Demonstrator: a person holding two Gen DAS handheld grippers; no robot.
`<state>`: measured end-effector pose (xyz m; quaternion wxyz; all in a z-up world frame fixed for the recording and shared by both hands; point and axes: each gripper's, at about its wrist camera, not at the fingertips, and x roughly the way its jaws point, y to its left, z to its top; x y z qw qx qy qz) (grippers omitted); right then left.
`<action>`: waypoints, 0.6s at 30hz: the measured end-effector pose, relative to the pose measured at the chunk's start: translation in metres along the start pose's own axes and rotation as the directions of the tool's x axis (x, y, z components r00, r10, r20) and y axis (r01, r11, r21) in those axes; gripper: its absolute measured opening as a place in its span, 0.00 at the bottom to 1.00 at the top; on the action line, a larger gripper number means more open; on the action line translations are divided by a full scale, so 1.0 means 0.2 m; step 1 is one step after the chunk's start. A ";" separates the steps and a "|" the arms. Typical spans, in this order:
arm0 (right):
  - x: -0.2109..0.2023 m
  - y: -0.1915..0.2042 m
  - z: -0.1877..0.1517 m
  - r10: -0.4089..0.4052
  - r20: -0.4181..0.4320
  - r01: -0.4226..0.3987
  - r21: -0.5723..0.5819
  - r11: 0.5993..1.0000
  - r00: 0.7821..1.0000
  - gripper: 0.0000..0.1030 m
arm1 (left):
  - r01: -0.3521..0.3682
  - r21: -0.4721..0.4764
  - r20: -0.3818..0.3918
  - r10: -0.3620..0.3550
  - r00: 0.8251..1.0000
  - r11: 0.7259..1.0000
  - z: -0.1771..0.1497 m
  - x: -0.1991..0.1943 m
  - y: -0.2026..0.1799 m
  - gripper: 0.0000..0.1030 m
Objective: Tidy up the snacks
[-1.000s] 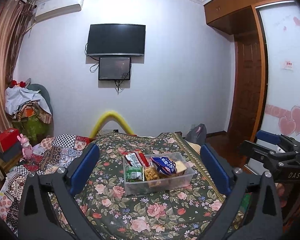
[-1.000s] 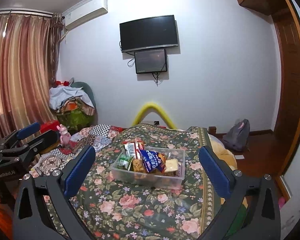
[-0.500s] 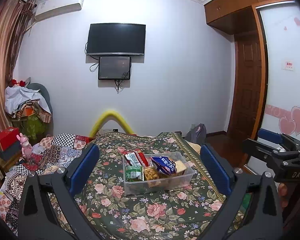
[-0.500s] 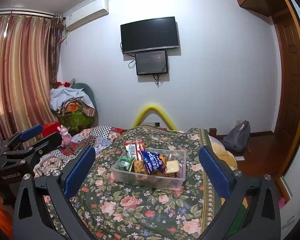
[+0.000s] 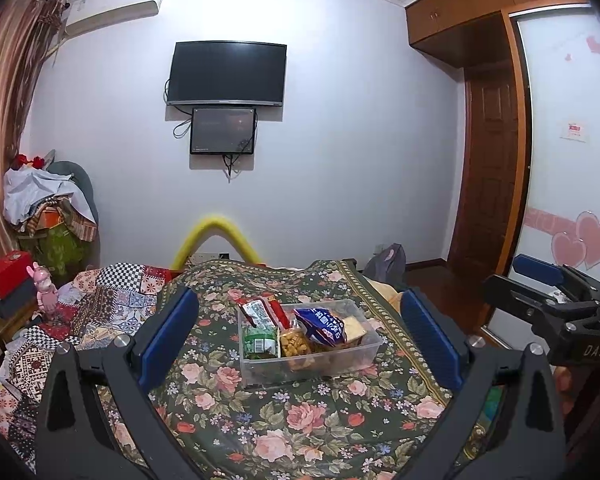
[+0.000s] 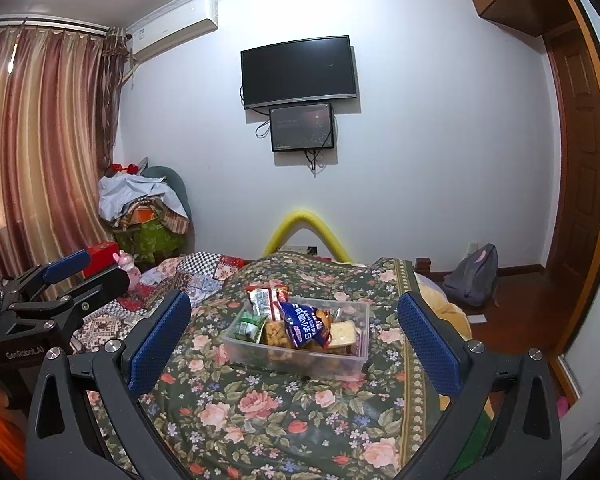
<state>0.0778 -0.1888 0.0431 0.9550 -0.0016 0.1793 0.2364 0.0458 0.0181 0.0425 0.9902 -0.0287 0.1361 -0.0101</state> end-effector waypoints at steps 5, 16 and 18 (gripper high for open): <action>0.00 0.00 0.00 -0.006 0.003 0.006 0.000 1.000 1.000 1.00 | -0.005 0.004 0.005 0.005 1.000 1.000 -0.01 0.00 -0.01 0.99; -0.01 -0.01 -0.01 -0.026 0.009 0.026 0.003 1.000 1.000 1.00 | 0.000 -0.024 -0.004 0.000 1.000 1.000 -0.01 0.00 0.00 1.00; -0.01 -0.01 -0.01 -0.029 0.007 0.029 0.000 1.000 1.000 1.00 | 0.000 -0.022 -0.007 0.000 1.000 1.000 -0.01 0.00 0.00 1.00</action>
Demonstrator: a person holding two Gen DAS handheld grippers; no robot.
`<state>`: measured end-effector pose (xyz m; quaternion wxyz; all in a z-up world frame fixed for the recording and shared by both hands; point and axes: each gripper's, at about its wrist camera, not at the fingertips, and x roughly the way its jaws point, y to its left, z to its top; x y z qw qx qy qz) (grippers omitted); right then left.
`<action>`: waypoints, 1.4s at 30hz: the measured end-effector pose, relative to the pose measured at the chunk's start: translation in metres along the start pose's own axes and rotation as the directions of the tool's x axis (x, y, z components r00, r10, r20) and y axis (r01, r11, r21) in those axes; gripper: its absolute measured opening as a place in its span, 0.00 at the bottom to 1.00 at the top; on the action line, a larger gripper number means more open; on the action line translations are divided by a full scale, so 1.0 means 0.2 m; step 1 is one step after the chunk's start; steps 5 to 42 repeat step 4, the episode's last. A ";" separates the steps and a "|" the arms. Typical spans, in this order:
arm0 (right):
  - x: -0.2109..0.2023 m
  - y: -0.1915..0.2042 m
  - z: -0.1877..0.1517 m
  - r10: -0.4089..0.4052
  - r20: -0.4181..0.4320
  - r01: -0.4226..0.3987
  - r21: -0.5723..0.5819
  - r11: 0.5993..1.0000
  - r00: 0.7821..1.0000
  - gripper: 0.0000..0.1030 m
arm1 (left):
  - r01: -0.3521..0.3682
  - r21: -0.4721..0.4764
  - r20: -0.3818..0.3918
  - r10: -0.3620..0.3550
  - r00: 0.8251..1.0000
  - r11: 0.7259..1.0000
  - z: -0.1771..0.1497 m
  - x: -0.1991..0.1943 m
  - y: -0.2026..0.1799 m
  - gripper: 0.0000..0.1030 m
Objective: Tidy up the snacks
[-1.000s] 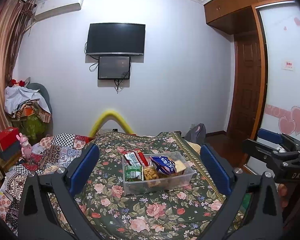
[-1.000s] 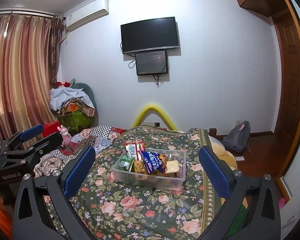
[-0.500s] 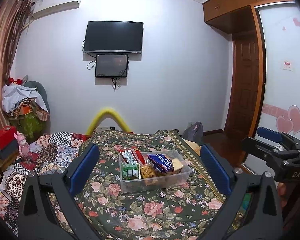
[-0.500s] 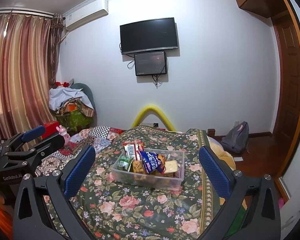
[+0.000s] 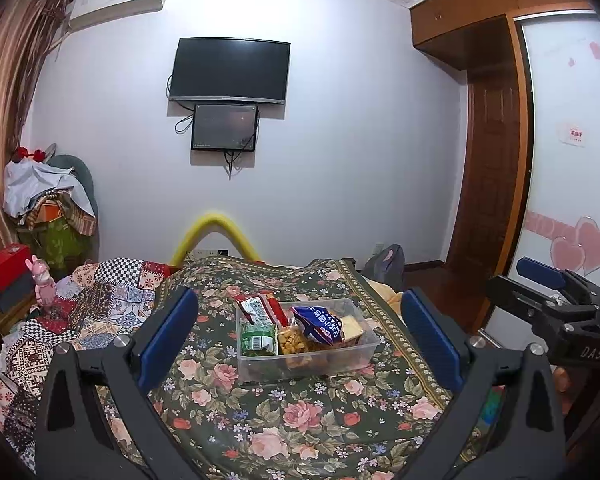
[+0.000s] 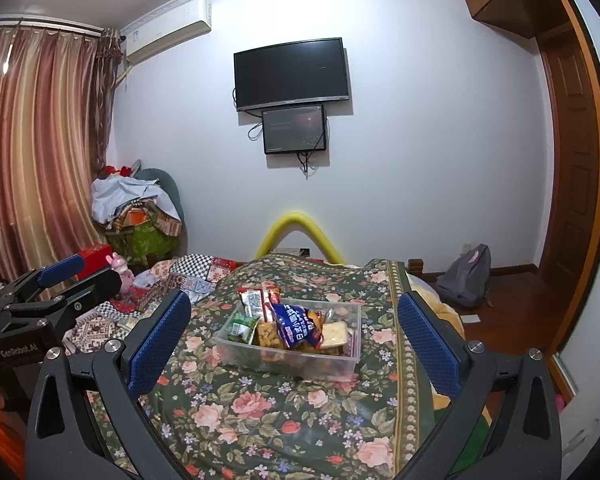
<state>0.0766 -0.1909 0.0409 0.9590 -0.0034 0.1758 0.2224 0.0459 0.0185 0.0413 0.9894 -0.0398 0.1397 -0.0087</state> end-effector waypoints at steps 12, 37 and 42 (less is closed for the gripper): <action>0.01 0.00 -0.01 -0.002 -0.007 0.002 0.002 1.000 1.000 1.00 | 0.001 0.006 -0.004 0.000 1.000 1.000 0.00 0.00 0.00 1.00; 0.01 0.00 -0.01 -0.002 -0.007 0.002 0.002 1.000 1.000 1.00 | 0.001 0.006 -0.004 0.000 1.000 1.000 0.00 0.00 0.00 1.00; 0.01 0.00 -0.01 -0.002 -0.007 0.002 0.002 1.000 1.000 1.00 | 0.001 0.006 -0.004 0.000 1.000 1.000 0.00 0.00 0.00 1.00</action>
